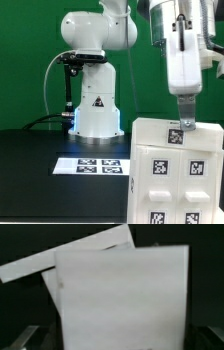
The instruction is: Assemble cabinet
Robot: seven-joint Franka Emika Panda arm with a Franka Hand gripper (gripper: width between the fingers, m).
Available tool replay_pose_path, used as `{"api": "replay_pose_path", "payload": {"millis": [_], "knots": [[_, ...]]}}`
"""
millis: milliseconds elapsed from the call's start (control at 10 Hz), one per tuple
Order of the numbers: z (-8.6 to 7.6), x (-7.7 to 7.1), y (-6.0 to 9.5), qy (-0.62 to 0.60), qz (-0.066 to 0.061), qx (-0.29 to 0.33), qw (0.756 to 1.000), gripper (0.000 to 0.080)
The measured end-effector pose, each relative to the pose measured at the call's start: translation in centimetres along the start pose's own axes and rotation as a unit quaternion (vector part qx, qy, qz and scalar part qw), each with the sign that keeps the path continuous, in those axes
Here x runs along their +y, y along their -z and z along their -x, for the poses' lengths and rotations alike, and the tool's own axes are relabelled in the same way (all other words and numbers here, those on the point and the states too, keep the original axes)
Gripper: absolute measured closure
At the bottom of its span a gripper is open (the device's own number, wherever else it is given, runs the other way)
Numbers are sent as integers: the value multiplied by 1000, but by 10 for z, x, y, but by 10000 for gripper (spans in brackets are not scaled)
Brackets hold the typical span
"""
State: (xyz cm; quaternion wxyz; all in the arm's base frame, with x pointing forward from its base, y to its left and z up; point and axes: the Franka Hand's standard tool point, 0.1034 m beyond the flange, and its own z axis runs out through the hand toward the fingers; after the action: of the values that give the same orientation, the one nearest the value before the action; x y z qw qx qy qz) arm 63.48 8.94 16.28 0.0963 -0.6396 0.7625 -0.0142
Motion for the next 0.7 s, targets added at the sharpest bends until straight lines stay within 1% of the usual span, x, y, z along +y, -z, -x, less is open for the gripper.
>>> {"api": "replay_pose_path", "payload": {"millis": [100, 200, 300, 500, 600, 700], "knots": [[2, -2, 6, 71, -4, -3, 997, 160], [3, -3, 12, 168, -3, -6, 986, 151], [3, -3, 11, 190, -3, -5, 982, 151], [2, -3, 10, 275, -3, -4, 961, 150], [0, -5, 11, 356, -4, -3, 935, 150], [-1, -4, 14, 436, 10, -6, 900, 150]]}}
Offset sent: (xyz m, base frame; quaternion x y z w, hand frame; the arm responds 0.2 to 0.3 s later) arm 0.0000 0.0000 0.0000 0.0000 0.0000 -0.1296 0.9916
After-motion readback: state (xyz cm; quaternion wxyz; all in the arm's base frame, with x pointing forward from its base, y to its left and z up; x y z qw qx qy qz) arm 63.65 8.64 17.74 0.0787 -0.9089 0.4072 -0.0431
